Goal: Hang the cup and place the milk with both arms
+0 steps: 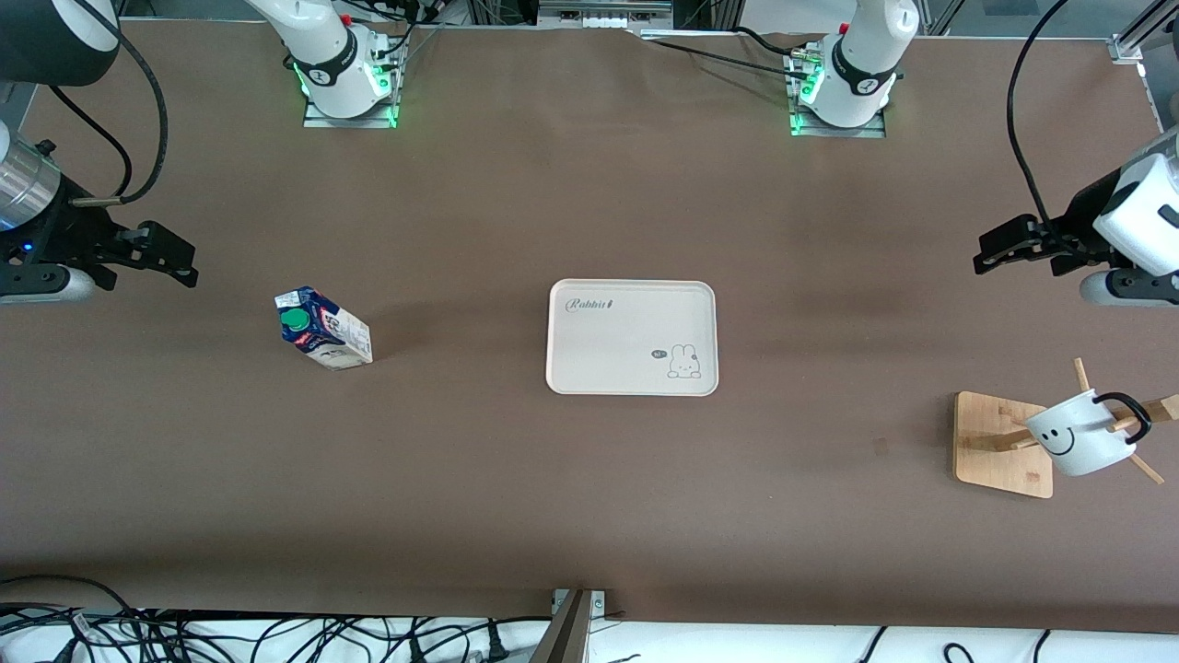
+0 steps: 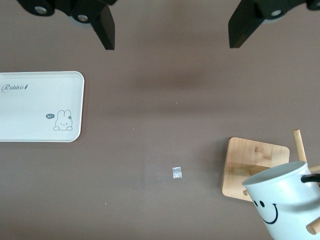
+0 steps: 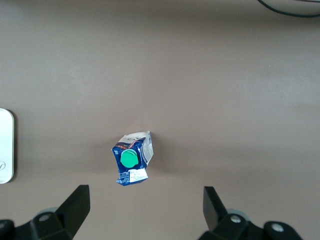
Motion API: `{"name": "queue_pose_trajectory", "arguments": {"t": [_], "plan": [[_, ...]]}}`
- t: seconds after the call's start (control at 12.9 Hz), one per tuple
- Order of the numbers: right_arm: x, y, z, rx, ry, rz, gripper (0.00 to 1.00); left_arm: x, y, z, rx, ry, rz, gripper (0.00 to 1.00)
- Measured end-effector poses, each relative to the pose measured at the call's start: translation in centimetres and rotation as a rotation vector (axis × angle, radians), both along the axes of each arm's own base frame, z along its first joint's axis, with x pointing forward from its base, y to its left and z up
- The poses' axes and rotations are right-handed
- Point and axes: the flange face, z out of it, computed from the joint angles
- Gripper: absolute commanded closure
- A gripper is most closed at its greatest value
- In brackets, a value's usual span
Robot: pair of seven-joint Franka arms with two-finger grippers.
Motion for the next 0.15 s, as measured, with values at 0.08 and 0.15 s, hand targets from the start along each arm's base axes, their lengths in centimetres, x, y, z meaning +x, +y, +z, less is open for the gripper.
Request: {"name": "queue_pose_trajectory", "arguments": {"t": [0.08,0.15], "plan": [[0.0,0.0,0.0,0.0,0.0,0.0,0.0,0.08,-0.01,-0.17,-0.001,0.002,0.0,0.0],[0.0,0.0,0.0,0.0,0.0,0.0,0.0,0.11,-0.06,-0.24,-0.001,0.004,-0.001,0.0]]}}
